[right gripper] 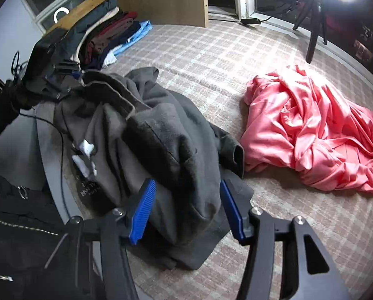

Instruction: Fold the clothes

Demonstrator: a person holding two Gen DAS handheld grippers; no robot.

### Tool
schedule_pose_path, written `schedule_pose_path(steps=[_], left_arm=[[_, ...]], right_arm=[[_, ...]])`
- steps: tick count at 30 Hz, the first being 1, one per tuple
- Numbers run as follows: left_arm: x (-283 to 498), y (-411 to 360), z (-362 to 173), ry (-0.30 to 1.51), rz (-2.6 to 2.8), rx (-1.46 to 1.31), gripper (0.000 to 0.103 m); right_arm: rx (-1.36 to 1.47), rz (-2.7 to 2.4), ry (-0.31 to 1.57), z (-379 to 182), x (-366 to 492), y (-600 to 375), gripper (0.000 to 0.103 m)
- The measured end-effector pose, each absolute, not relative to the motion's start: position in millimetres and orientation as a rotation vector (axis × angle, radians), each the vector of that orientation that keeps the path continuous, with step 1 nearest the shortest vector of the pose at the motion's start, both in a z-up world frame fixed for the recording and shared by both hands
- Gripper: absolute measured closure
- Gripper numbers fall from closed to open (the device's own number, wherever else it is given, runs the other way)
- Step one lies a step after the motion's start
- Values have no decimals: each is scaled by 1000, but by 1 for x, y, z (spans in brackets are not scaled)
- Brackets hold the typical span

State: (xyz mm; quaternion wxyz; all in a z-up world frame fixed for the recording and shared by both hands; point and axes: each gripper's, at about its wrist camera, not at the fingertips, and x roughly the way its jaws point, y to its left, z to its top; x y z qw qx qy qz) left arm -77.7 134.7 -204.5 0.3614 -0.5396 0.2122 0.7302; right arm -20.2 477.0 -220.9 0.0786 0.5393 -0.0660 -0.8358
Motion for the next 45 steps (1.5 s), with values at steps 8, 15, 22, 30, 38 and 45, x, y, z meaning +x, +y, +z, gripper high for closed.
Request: schedule_pose_path(steps=[8, 15, 22, 30, 38, 45], left_arm=[[-87, 121, -140, 414, 2129, -1321, 101], [-66, 83, 40, 327, 2432, -865, 101], [11, 45, 198, 318, 2564, -419, 101], [115, 16, 294, 332, 2653, -156, 101], [194, 4, 343, 363, 2792, -71, 100], [183, 4, 334, 389, 2903, -101, 103]], right_arm=[[1464, -2690, -175, -185, -20, 474, 99], [975, -2999, -27, -14, 3, 449, 99], [562, -3182, 133, 138, 58, 392, 99], [307, -3313, 270, 253, 138, 329, 99], [203, -3302, 323, 297, 206, 294, 100], [319, -3314, 286, 266, 183, 308, 100]])
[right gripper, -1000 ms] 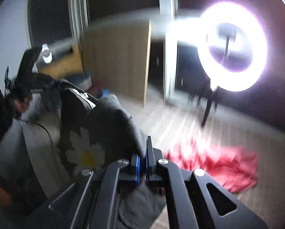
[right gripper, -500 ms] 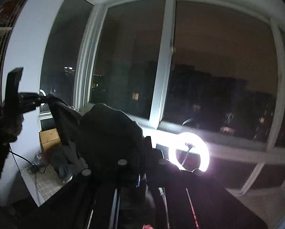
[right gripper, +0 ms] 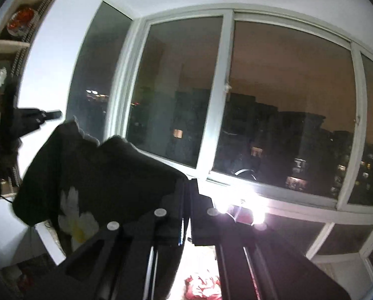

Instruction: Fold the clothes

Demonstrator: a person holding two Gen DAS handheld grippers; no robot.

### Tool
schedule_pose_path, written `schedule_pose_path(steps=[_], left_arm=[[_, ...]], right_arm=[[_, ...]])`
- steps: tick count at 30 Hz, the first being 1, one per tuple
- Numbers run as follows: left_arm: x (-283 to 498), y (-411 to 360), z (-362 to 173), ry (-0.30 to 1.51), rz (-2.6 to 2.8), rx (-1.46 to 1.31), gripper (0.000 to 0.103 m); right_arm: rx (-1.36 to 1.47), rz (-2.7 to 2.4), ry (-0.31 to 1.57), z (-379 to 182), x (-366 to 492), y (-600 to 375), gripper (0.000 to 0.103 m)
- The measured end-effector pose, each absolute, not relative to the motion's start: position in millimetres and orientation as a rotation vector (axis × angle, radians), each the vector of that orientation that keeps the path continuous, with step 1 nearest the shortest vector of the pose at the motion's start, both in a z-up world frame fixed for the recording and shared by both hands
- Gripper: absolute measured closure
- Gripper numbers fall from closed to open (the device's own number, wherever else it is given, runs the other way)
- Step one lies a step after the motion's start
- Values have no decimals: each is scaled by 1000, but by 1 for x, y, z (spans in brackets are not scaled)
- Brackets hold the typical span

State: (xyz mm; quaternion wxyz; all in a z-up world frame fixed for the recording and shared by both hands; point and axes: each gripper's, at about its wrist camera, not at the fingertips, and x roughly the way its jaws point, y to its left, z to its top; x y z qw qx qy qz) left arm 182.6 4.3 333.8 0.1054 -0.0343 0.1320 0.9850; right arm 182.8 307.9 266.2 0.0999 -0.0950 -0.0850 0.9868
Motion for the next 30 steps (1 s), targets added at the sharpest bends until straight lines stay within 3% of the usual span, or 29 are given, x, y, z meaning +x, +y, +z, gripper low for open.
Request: schedule_pose_path(steps=[2, 6, 10, 15, 17, 18, 20, 22, 24, 28, 30], left_arm=[[161, 1, 327, 314, 2874, -145, 103], [81, 25, 259, 384, 2819, -412, 103], [43, 61, 118, 436, 2585, -772, 103], [1, 107, -66, 478, 2222, -1167, 103], [14, 116, -115, 501, 2105, -1268, 101], [26, 119, -137, 520, 2042, -1313, 98], [44, 124, -170, 460, 1928, -1400, 97], [56, 128, -196, 383, 1835, -1473, 86], [58, 132, -213, 338, 1811, -1525, 73], [71, 138, -225, 270, 1816, -1576, 69], [77, 150, -231, 261, 1836, -1574, 58]], right_arm=[[-345, 2892, -227, 244, 161, 324, 100], [-469, 2838, -178, 199, 118, 357, 102], [-589, 2778, -130, 155, 74, 389, 102], [-1140, 2673, 73, -25, 42, 440, 101], [-1318, 2664, 100, -87, 65, 429, 100], [-1391, 2656, 110, -108, 64, 428, 98], [-1526, 2607, 138, -148, 73, 419, 75], [-1596, 2587, 187, -179, 83, 422, 57], [-1668, 2585, 268, -204, 79, 434, 57], [-1750, 2610, 362, -228, 72, 446, 55], [-1785, 2615, 377, -233, 65, 448, 52]])
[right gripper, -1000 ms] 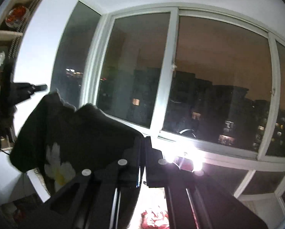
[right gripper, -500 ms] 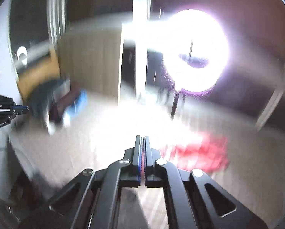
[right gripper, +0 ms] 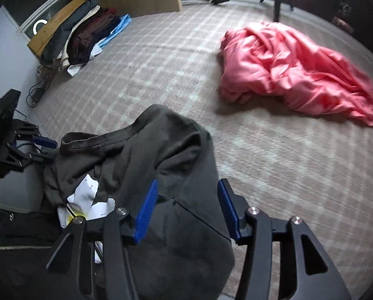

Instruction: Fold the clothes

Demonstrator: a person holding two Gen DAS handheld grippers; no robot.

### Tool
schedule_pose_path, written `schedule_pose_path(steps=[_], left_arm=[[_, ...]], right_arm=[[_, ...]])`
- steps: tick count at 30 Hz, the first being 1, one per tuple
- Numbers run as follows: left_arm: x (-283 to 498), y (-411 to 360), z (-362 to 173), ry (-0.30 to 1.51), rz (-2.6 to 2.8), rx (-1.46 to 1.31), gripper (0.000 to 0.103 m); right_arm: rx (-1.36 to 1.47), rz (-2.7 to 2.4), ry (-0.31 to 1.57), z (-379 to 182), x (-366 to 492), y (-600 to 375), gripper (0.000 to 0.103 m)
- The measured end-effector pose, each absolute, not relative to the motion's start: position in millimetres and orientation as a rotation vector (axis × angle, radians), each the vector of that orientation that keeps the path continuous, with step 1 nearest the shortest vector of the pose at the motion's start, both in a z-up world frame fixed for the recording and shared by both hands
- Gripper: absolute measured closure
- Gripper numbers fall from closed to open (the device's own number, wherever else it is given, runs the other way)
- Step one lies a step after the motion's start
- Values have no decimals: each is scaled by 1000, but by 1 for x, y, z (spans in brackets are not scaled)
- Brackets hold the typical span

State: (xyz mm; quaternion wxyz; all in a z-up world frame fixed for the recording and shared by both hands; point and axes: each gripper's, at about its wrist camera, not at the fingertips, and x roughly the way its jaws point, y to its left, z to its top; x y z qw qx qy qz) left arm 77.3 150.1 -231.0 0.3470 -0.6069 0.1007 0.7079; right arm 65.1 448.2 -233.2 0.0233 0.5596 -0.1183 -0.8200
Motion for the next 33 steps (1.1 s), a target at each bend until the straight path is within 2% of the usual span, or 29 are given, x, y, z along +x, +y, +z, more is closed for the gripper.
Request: schedule_pose_path(steps=[3, 5, 7, 8, 13, 16, 18, 19, 20, 24, 30, 33], left_arm=[[81, 163, -236, 284, 1890, -1558, 57], [81, 169, -237, 258, 1918, -1546, 61], [80, 172, -239, 242, 1942, -1546, 89], [80, 171, -239, 231, 1951, -1555, 98], [88, 158, -212, 213, 2010, -1490, 98], [88, 146, -195, 212, 2073, -1475, 98], [85, 138, -185, 195, 2119, -1468, 98], [86, 134, -179, 187, 2139, -1455, 98], [88, 130, -173, 181, 2159, -1439, 99], [103, 110, -124, 157, 2261, -1340, 99], [129, 75, -35, 123, 2425, -1158, 99], [142, 57, 9, 105, 2502, -1062, 99]], right_arm=[[1741, -2503, -324, -240, 60, 447, 48], [1738, -2484, -303, -243, 58, 446, 44], [1737, -2464, -286, -247, 54, 443, 41], [1739, -2453, -274, -251, 52, 441, 41], [1808, -2437, -130, -268, 45, 427, 41], [1876, -2404, -123, -281, 43, 426, 41], [1892, -2412, -105, -284, 44, 424, 50], [1894, -2414, -103, -282, 46, 424, 79], [1897, -2414, -103, -280, 48, 423, 100], [1771, -2487, -199, -240, 76, 424, 100], [1383, -2668, -347, -122, 143, 411, 100], [1163, -2753, -248, -51, 169, 387, 100]])
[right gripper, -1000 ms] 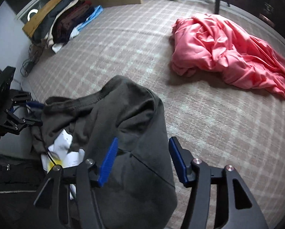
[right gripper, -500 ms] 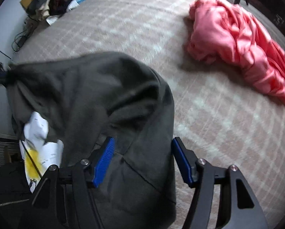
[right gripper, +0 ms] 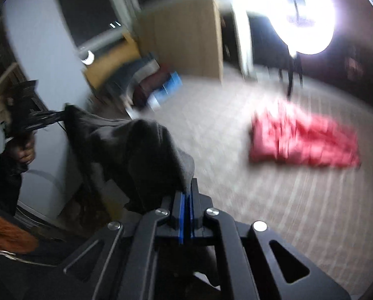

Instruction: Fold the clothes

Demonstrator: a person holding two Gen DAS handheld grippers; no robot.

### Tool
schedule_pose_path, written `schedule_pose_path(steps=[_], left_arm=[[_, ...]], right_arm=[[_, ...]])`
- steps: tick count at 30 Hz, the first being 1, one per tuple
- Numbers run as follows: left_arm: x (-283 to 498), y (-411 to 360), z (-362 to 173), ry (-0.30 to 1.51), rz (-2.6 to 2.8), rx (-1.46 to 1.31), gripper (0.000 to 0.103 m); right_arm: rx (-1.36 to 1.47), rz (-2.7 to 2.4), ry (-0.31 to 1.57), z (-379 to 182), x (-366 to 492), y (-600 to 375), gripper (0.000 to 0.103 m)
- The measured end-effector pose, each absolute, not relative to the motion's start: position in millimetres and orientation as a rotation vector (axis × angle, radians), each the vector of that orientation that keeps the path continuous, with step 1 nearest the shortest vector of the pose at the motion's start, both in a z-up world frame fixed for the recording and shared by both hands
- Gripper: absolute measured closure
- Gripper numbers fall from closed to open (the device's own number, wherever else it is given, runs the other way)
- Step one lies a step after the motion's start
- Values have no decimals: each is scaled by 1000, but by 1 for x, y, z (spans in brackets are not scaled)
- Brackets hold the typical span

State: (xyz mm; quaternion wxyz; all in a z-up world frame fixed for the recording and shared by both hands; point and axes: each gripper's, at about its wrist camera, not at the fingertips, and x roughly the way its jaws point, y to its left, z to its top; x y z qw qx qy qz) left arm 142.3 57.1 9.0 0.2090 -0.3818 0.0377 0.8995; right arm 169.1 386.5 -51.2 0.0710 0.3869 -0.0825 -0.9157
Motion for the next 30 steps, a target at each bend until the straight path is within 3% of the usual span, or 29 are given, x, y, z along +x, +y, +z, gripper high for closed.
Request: schedule_pose_path(steps=[9, 12, 16, 21, 23, 26, 30], left_arm=[[95, 44, 173, 204, 2670, -620, 99], [46, 52, 199, 244, 2686, -581, 99], [-39, 75, 192, 319, 2675, -639, 99], [-168, 112, 118, 383, 2612, -835, 99], [-222, 129, 64, 432, 2579, -945, 98], [-279, 142, -18, 454, 2514, -1137, 95], [-320, 143, -111, 448, 2425, -1361, 93]], right_arm=[[722, -2947, 129, 109, 160, 356, 100], [725, -3013, 132, 118, 109, 384, 100], [731, -3102, 135, 129, 40, 421, 100], [979, -3163, 83, 54, -76, 485, 100], [1123, -3159, 29, 0, -128, 511, 100], [1448, -3113, 107, -84, -185, 531, 94], [1544, -3028, -54, -137, -170, 537, 93]])
